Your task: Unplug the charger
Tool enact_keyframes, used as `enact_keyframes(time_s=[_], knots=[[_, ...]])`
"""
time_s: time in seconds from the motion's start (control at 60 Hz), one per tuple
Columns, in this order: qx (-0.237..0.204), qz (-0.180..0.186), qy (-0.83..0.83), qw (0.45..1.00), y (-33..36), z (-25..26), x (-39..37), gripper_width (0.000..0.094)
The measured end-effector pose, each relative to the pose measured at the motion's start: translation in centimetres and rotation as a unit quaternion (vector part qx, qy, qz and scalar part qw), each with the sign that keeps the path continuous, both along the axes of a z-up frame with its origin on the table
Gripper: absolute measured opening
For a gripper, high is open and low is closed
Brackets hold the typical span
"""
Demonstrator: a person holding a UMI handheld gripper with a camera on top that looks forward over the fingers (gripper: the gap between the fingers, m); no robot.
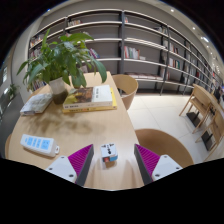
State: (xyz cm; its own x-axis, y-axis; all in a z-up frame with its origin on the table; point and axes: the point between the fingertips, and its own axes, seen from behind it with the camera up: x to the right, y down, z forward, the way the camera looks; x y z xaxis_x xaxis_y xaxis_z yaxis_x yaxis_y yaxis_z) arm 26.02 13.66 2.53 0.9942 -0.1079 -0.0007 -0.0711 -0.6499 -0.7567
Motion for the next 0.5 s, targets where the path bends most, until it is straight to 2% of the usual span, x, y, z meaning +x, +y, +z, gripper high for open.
enact_keyframes(time_s=[0.083,0.283,0.367,0.5], knots=[[0.040,0.006,0.000,0.999,-0.2,4.8,-1.2,0.0814],[0.154,0.020,0.005,0.988,-4.1,19.8,-6.5,0.0823],[0.169,0.026,0.014,0.985,-6.9,23.2,-9.3,0.0822],[0.162,0.027,0.021,0.986,-11.7,23.4,-14.0,0.0821]])
